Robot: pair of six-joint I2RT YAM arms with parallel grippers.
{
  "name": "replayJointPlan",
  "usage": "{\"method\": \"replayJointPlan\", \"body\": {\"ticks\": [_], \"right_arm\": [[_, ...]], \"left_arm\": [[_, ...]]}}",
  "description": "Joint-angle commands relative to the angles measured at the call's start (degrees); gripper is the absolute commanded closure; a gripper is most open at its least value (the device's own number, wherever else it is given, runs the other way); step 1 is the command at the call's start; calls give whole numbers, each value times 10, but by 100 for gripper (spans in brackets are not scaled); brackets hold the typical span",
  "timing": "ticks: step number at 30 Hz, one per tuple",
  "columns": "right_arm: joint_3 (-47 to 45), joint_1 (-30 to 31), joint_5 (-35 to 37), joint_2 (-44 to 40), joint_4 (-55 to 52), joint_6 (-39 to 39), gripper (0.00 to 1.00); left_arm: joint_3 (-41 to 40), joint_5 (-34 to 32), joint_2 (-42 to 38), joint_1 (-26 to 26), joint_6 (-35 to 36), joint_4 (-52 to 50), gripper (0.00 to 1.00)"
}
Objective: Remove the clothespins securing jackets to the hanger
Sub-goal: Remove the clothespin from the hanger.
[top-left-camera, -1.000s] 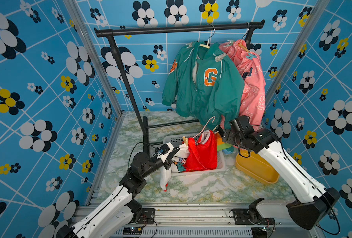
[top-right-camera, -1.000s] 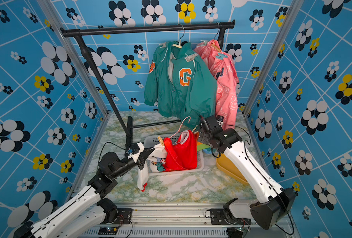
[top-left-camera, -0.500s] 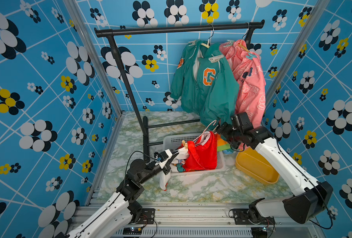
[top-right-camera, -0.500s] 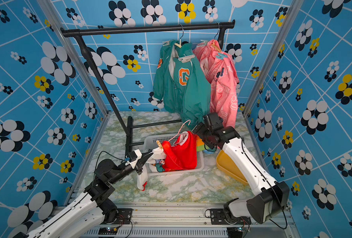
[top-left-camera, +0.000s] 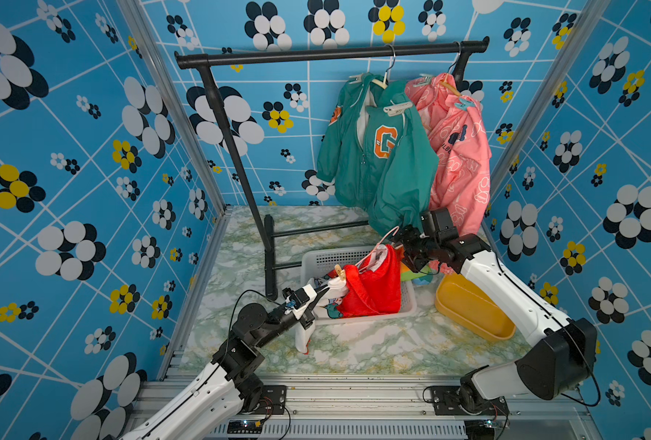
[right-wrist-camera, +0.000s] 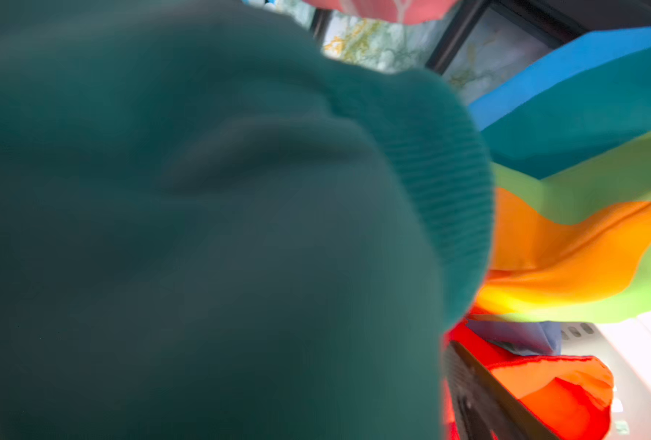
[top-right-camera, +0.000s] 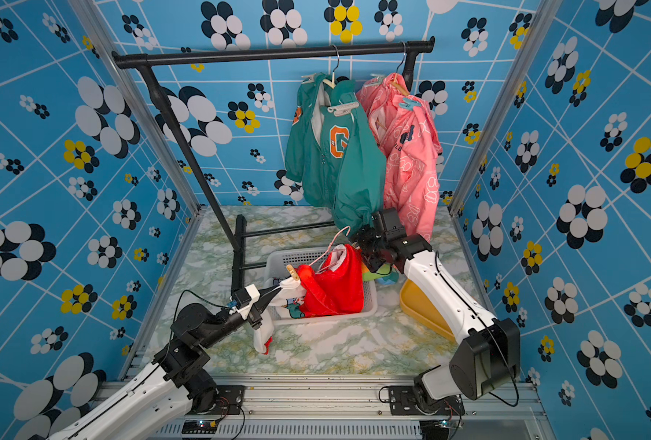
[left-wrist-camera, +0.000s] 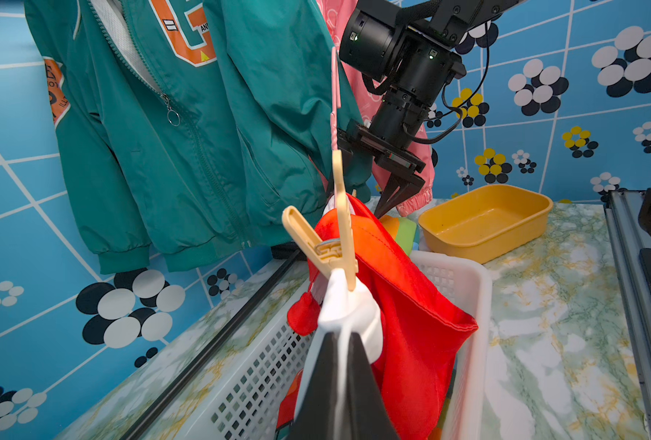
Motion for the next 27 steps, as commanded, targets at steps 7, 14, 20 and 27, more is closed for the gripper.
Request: {"method": "replayJointPlan", "body": {"ticks": [7, 14, 20, 27], "right_arm": [[39, -15, 39, 12, -17, 4, 21], [116, -26, 34, 65, -85, -21, 27], [126, -26, 19, 88, -101, -22, 32], [147, -26, 35, 93, -174, -46, 34]], "left_arm": [[-14, -31, -27, -29, 16, 10, 100], [-16, -67, -45, -61, 39, -6, 100], [-16, -87, -48, -79, 52, -11, 100], [-15, -103, -42, -86, 61, -10, 100]]}}
